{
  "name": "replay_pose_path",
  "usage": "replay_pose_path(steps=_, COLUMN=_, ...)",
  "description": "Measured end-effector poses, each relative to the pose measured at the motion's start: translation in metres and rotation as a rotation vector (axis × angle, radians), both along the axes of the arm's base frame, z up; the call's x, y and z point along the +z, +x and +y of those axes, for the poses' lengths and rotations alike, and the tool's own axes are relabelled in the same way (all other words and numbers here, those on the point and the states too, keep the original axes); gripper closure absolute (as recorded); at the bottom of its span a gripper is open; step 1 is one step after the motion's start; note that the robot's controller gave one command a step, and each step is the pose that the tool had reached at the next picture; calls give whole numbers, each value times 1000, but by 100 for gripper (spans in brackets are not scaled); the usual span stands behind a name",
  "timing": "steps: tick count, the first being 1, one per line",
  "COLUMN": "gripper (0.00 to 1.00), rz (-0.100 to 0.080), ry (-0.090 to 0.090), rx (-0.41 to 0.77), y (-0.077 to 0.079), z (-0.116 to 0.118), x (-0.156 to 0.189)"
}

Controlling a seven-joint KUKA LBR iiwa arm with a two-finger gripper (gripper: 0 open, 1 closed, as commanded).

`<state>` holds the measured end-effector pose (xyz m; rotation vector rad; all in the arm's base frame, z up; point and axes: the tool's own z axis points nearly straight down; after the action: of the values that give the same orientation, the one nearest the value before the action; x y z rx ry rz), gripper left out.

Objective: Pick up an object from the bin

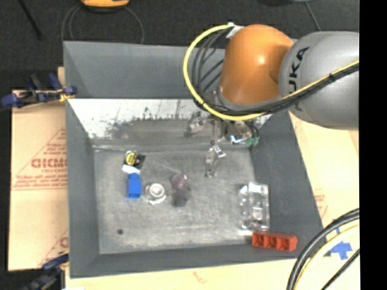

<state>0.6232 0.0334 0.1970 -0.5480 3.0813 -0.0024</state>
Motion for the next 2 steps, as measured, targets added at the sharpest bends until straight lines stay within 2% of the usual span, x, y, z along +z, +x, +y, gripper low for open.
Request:
replay_pose_path(steps=1, gripper=0, rz=18, ry=1, rx=55, y=-45, z=23, x=-112)
replay_pose_path(steps=2, gripper=100, rz=7, ry=1, rx=53, y=-41, z=22, x=-107)
